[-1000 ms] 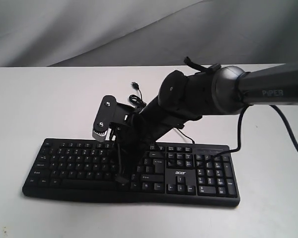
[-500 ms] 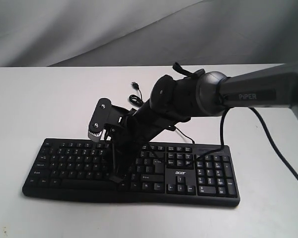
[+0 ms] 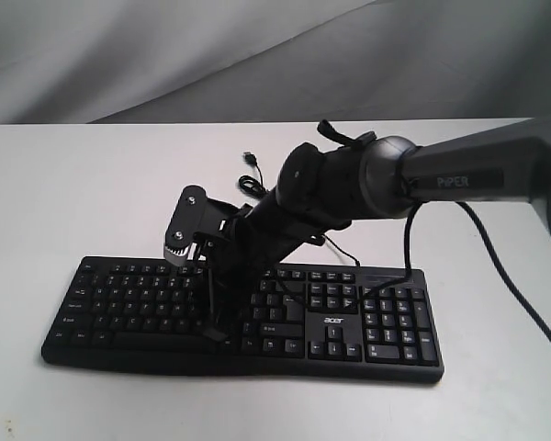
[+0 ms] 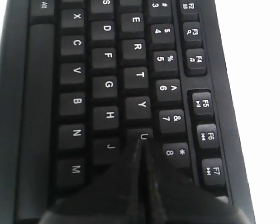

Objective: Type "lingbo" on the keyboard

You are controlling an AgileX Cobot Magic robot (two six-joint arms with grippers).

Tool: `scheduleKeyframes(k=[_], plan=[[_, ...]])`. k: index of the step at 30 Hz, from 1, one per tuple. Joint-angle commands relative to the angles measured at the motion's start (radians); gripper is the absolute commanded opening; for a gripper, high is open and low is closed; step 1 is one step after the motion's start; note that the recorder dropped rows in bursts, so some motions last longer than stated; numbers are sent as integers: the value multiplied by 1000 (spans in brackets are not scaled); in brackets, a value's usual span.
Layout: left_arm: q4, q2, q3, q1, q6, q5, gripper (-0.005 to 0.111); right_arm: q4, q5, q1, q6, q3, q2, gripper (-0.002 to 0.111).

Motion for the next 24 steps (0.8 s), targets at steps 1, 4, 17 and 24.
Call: scheduleKeyframes(k=[1, 4, 17, 24], plan=[[0, -5, 5, -7, -2, -9, 1, -2, -5, 2, 4, -5, 6, 0], [0, -5, 5, -7, -2, -9, 1, -6, 7, 4, 10, -5, -29, 0], [0, -5, 5, -7, -2, -9, 1, -22, 24, 82, 45, -5, -34, 0], [0, -5, 5, -7, -2, -9, 1, -41, 35, 82, 57, -2, -34, 0]])
